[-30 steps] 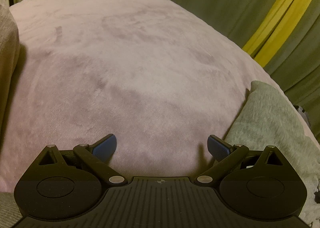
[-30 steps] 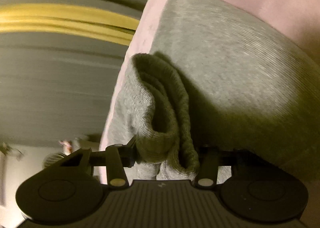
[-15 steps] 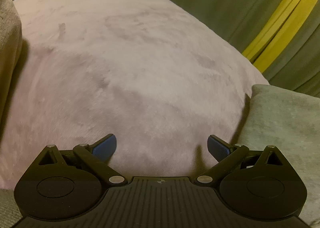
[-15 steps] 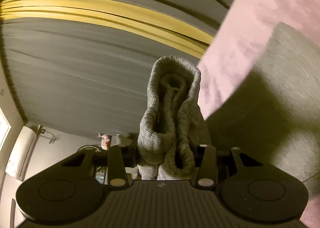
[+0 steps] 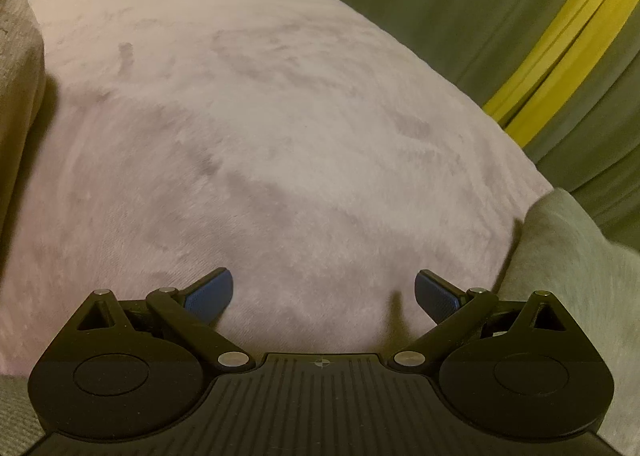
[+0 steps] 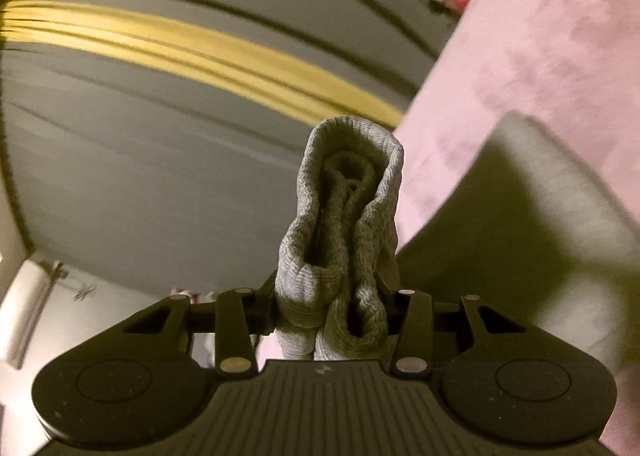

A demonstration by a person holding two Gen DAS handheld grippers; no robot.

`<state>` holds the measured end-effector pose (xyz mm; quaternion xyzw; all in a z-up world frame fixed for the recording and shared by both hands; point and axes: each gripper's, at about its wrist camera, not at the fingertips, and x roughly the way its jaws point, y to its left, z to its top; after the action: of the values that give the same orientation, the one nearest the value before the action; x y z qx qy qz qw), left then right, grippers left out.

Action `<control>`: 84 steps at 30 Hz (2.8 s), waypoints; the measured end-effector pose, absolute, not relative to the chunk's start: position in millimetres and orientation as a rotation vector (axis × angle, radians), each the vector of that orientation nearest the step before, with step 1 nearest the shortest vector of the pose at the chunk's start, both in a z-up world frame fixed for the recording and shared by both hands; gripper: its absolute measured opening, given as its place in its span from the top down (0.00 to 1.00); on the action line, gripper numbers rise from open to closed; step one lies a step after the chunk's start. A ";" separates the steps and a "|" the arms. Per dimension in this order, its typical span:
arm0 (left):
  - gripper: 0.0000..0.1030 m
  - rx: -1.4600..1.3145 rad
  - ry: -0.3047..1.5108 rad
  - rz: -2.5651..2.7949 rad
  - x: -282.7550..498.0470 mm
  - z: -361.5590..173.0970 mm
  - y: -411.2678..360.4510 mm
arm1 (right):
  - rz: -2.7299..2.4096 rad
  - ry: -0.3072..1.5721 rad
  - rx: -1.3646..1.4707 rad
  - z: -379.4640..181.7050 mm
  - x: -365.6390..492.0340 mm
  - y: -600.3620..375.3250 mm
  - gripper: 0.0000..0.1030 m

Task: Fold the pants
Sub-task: 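Grasp the folded cuff end with the right tool and fold it over, then open the right tool and release the folded sweatpants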

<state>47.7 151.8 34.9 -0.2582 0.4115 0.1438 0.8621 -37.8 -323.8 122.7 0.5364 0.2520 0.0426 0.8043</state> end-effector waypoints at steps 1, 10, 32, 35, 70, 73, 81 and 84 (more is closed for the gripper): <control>0.01 -0.538 0.864 0.302 47.8 34.8 151.5 | 0.071 0.545 1.133 121.5 -39.6 -327.8 0.59; 0.01 -0.524 0.868 0.309 47.5 34.2 148.7 | -0.024 0.636 1.005 92.7 -55.2 -346.5 0.59; 0.01 -0.397 0.920 0.309 54.1 34.8 129.8 | -0.197 0.819 0.697 58.9 -66.9 -354.4 0.28; 0.01 -0.320 0.918 0.227 53.5 42.6 115.8 | -0.183 0.812 0.685 63.8 -74.6 -355.9 0.23; 0.00 0.247 0.790 -0.267 -8.7 84.7 -35.8 | -0.192 0.822 0.868 41.5 -99.3 -381.7 0.05; 0.00 0.191 0.777 -0.233 11.6 98.6 -24.3 | -0.188 0.836 0.869 40.4 -96.8 -382.1 0.04; 0.00 -0.013 0.761 -0.106 99.0 115.2 -0.9 | -0.175 0.838 0.892 37.1 -94.7 -384.4 0.04; 0.00 -0.020 0.813 -0.113 128.9 100.7 -9.1 | -0.174 0.843 0.895 35.1 -92.5 -385.0 0.04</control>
<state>128.9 -9.1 100.7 -0.0100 0.3952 -0.0548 0.9169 -92.5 -385.0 35.1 0.4192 0.3948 -0.0813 0.8135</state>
